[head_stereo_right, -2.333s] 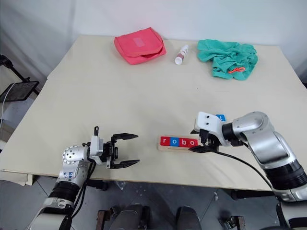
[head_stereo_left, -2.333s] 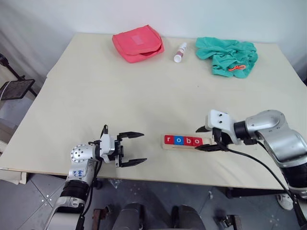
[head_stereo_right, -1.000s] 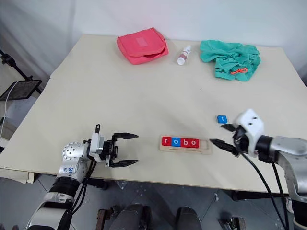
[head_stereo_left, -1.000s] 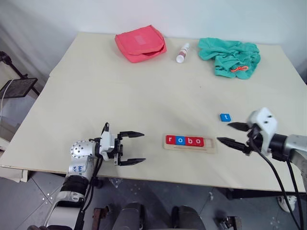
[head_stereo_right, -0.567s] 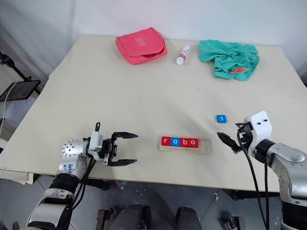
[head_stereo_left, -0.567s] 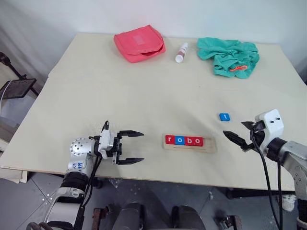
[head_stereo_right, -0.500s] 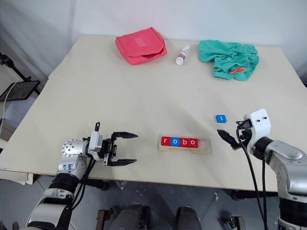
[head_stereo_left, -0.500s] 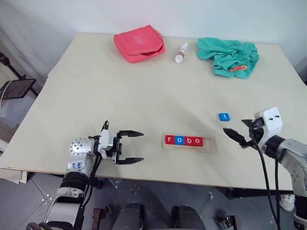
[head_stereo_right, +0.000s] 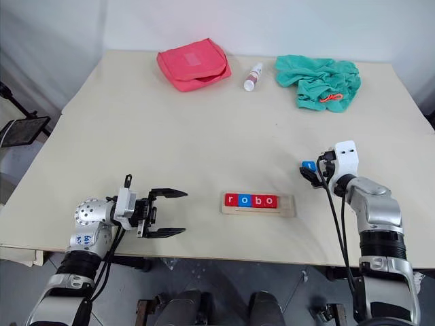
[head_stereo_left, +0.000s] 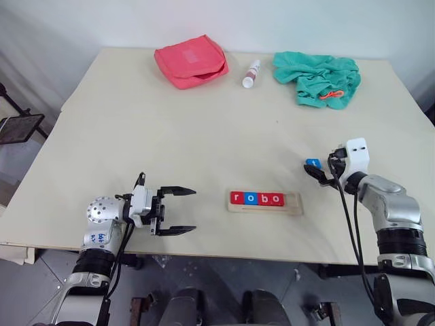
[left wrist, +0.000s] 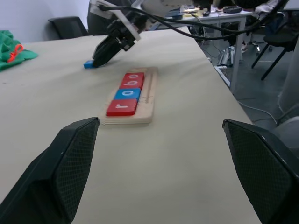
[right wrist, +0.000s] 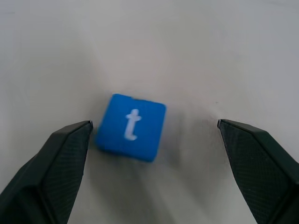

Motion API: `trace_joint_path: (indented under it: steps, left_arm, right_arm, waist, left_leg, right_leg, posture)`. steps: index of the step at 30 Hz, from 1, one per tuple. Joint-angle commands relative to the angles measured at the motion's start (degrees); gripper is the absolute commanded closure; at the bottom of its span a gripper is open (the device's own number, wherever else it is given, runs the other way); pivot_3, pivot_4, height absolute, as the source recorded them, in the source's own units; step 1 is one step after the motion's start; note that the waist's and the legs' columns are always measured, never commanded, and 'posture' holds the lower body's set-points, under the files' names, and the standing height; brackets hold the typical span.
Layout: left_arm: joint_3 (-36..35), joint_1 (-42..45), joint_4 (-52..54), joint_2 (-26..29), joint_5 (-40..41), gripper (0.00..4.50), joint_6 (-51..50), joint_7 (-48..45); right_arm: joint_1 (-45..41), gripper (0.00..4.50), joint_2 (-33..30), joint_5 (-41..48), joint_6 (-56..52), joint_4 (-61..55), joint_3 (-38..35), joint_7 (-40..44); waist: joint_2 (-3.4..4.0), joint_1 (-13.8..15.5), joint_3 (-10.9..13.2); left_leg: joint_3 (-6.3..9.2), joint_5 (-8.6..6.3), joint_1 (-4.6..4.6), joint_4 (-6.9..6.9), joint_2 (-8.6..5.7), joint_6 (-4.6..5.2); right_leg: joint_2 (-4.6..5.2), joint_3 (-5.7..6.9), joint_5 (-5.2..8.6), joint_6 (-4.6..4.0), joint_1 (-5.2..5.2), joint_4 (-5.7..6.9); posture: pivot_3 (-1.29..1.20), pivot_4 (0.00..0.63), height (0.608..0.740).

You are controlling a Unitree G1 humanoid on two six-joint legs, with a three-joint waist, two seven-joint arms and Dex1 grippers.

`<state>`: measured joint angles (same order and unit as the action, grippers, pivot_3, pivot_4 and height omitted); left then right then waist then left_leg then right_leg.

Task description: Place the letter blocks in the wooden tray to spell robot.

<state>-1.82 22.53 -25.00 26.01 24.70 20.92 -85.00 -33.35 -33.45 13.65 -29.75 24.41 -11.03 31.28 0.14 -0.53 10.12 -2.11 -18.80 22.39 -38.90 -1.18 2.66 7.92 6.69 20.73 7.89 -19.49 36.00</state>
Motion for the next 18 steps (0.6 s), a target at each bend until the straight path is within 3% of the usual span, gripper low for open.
trace_joint_path:
  steps: [1,10,18]
  left_arm:
    - [-1.0,-1.4,3.6,0.7,1.0,0.00,-0.6,1.3]
    - [-0.4,-2.6,6.2,0.4,0.9,0.00,-1.7,2.9]
    - [0.1,0.3,3.1,0.0,1.2,0.00,-1.6,0.4]
  right_arm:
    - [-0.9,0.02,0.6,-1.6,2.6,3.4,0.8,-0.9]
    - [3.4,2.89,1.7,-1.0,2.6,-3.0,-0.2,-2.9]
    - [14.4,3.03,4.4,2.0,-4.4,-27.7,-5.7,-10.7]
  waist:
    - [0.00,-0.2,0.0]
    - [0.00,0.4,0.0]
    - [0.00,0.5,0.0]
  left_leg:
    - [0.00,0.00,0.00,0.00,0.00,0.00]
    - [0.05,0.00,0.00,-0.06,0.00,0.00]
    - [0.08,-0.01,0.04,0.00,-0.04,0.01]
  right_leg:
    - [0.00,0.00,0.00,0.00,0.00,0.00]
    - [0.00,-0.05,0.00,0.00,0.04,0.01]
    - [0.01,-0.04,0.00,0.00,0.01,0.00]
  posture:
    - [0.00,0.150,0.740]
    - [0.00,0.150,0.740]
    - [0.00,0.150,0.740]
